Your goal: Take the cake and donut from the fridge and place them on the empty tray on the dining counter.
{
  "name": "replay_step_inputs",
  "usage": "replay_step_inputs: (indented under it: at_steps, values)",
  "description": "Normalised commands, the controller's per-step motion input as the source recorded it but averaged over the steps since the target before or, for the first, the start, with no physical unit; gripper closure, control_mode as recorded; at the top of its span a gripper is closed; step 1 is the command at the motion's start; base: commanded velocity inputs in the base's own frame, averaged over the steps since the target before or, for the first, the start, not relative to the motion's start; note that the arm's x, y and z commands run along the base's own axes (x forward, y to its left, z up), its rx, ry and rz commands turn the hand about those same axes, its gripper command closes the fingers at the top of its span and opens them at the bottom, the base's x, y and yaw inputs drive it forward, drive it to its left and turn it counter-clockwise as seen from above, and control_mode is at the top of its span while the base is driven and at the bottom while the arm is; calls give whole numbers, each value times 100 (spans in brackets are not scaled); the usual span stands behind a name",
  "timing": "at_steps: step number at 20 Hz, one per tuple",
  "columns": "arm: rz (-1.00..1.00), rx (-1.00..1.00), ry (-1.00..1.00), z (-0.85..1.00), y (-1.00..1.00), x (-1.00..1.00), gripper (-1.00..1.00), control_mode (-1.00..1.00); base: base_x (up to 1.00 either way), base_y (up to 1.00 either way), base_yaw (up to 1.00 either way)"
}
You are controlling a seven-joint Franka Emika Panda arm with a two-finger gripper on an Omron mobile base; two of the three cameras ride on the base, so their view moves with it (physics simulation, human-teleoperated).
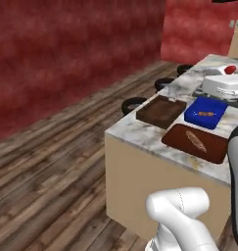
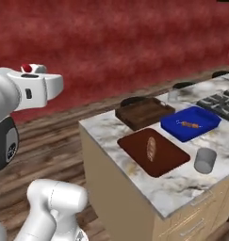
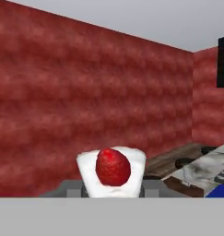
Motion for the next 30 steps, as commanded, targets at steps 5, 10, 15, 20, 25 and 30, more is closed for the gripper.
replay_step_inputs:
  at_steps: [5, 10, 15, 20, 25, 30]
  values:
    - [0, 0, 0, 0, 0, 0, 100, 100, 100, 99, -60]
    - [0, 0, 0, 0, 0, 0, 100, 100, 100, 100, -59]
    - [0, 0, 0, 0, 0, 0, 100, 100, 78, 50, -49]
    - [0, 0, 0, 0, 0, 0, 100, 100, 21, -52, -28]
    - [0, 0, 0, 0, 0, 0, 100, 100, 68, 52, -47]
    - [0, 0, 0, 0, 0, 0, 100, 100, 86, 90, -56]
